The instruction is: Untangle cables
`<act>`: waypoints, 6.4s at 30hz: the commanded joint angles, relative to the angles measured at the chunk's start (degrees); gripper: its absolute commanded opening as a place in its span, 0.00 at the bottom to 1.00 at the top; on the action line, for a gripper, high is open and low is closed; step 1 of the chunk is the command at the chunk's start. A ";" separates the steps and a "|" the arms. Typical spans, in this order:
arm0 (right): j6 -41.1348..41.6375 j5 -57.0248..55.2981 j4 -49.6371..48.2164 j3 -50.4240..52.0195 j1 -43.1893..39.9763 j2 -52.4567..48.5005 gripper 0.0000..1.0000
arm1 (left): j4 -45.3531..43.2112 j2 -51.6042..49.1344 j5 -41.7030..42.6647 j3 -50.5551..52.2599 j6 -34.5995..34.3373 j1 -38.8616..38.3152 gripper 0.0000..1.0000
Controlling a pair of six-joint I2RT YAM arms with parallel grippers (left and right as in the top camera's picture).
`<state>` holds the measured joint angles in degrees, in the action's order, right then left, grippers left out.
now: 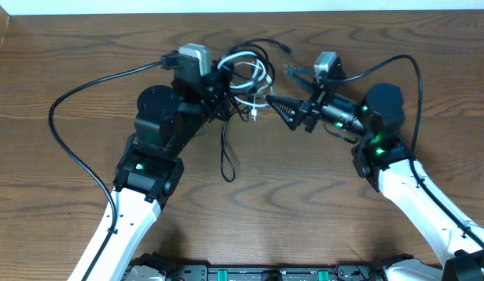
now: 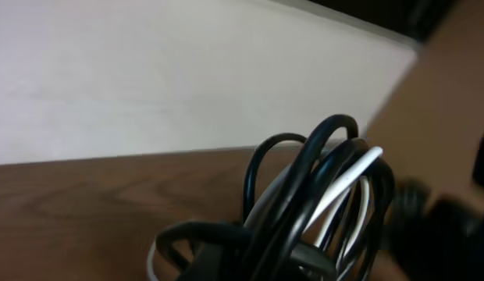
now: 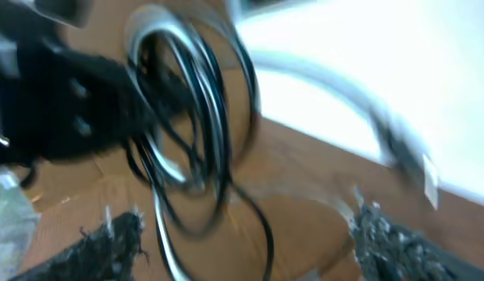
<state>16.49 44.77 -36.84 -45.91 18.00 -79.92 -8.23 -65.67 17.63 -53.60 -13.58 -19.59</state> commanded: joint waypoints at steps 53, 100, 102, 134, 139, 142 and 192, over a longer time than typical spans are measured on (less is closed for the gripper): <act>6.29 6.54 -9.79 -0.07 -7.32 0.15 0.01 | 2.16 -0.92 17.77 -0.96 6.03 0.17 0.88; 40.98 -4.04 -16.52 -0.07 -6.78 0.15 0.01 | -7.39 -3.96 9.66 -0.96 -45.66 -6.27 0.83; 41.09 -3.89 -16.55 -0.07 -5.99 0.15 0.01 | -7.45 -3.96 9.25 -0.96 -45.66 -6.27 0.83; 43.23 2.12 -16.06 -0.04 -0.59 0.13 0.01 | -7.37 -4.44 2.19 -0.96 -43.50 -6.21 0.37; 42.66 2.12 -16.04 -0.04 -0.17 0.13 0.01 | -7.37 -4.44 2.25 -0.96 -40.61 -6.21 0.07; 40.48 2.12 -16.04 -0.04 -0.50 0.13 0.04 | -7.37 -4.42 3.48 -0.96 -34.71 -6.21 0.08; 35.39 11.78 7.21 -0.07 -6.95 0.13 0.85 | 8.61 -4.15 17.77 -0.96 56.89 -6.21 0.08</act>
<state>50.89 54.72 -30.37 -45.91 9.43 -79.88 0.64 -70.08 34.41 -53.60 41.04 -25.74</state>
